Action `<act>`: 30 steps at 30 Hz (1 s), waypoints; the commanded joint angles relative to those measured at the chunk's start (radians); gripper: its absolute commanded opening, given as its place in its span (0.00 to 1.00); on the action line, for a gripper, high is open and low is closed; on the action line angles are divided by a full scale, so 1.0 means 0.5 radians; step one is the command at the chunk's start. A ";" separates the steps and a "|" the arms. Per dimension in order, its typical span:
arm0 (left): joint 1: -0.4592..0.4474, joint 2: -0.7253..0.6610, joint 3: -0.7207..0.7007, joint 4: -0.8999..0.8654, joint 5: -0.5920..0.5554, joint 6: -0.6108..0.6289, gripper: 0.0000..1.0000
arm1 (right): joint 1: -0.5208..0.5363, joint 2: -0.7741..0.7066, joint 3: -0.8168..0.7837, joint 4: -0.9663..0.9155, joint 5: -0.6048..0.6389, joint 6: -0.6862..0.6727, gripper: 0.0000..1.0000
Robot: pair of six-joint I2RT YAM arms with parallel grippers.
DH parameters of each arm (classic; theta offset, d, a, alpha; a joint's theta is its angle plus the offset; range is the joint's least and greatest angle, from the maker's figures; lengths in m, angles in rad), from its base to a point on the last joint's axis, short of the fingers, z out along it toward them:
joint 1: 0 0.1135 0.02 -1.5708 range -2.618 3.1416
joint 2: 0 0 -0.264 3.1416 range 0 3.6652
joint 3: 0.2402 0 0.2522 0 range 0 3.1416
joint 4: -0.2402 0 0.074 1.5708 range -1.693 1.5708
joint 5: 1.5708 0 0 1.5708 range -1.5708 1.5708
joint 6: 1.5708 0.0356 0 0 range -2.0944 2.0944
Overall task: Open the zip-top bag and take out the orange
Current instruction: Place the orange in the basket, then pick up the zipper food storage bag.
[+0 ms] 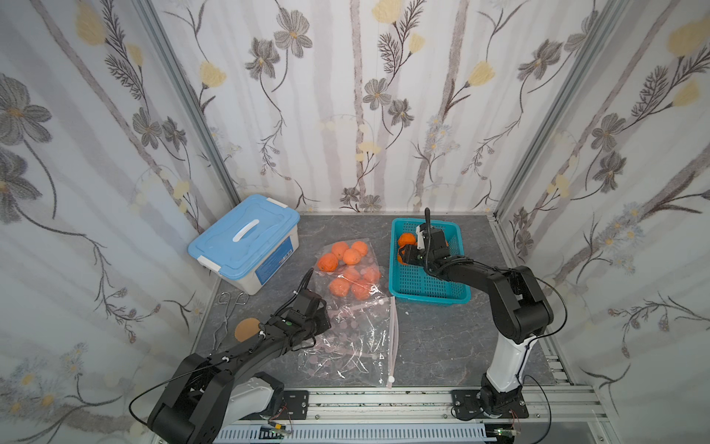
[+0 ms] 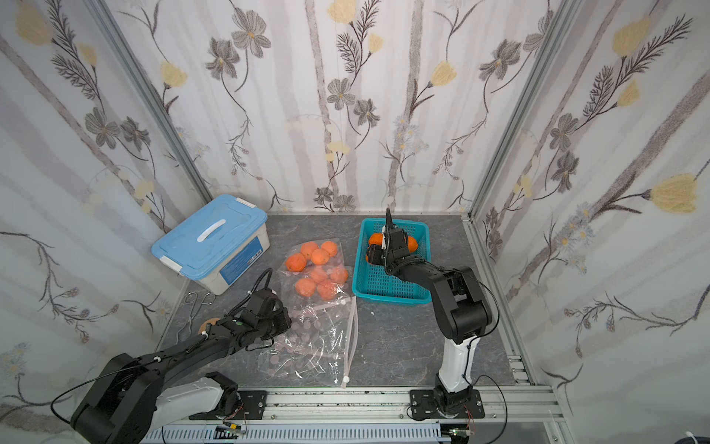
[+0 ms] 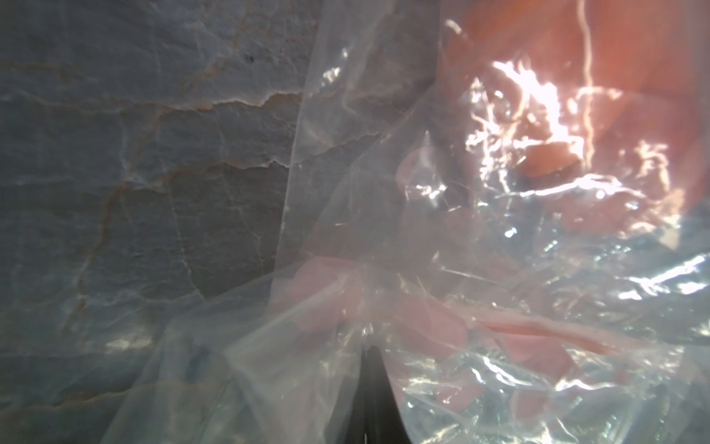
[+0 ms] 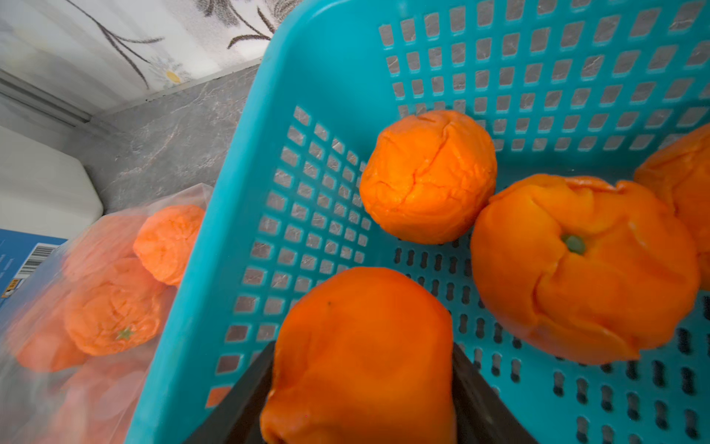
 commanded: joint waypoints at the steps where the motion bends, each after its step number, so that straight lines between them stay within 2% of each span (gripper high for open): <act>1: 0.001 -0.041 0.044 -0.082 -0.001 0.020 0.07 | 0.001 0.065 0.076 0.053 0.068 0.036 0.63; 5: 0.002 -0.172 0.084 -0.178 0.016 0.024 0.21 | -0.003 0.115 0.152 0.023 0.081 0.042 0.71; 8: 0.005 -0.316 0.107 -0.239 0.096 0.005 0.27 | -0.002 0.116 0.168 0.013 0.075 0.036 0.80; 12: 0.007 -0.512 0.156 -0.296 0.213 0.004 0.34 | -0.003 0.064 0.175 -0.039 0.128 -0.003 0.83; 15: 0.005 -0.613 0.230 -0.419 0.272 0.093 0.42 | -0.004 -0.087 0.125 -0.069 0.170 -0.015 0.83; 18: 0.005 -0.688 0.299 -0.648 0.121 0.163 0.50 | 0.010 -0.323 0.017 -0.065 0.161 -0.011 0.83; 22: 0.005 -0.798 0.256 -0.847 -0.234 0.101 0.65 | 0.081 -0.621 -0.176 -0.053 0.146 -0.036 0.83; 24: 0.005 -0.849 0.175 -0.832 -0.326 0.058 0.81 | 0.136 -0.728 -0.265 -0.047 0.168 -0.080 0.83; 25: 0.005 -0.867 0.124 -0.808 -0.364 0.038 0.86 | 0.168 -0.775 -0.310 -0.046 0.193 -0.103 0.83; 28: 0.005 -0.857 -0.014 -0.668 -0.370 0.013 0.92 | 0.243 -0.902 -0.469 0.038 0.229 -0.150 0.83; 30: 0.005 -0.788 -0.058 -0.590 -0.339 0.011 0.92 | 0.276 -0.984 -0.566 0.107 0.230 -0.165 0.82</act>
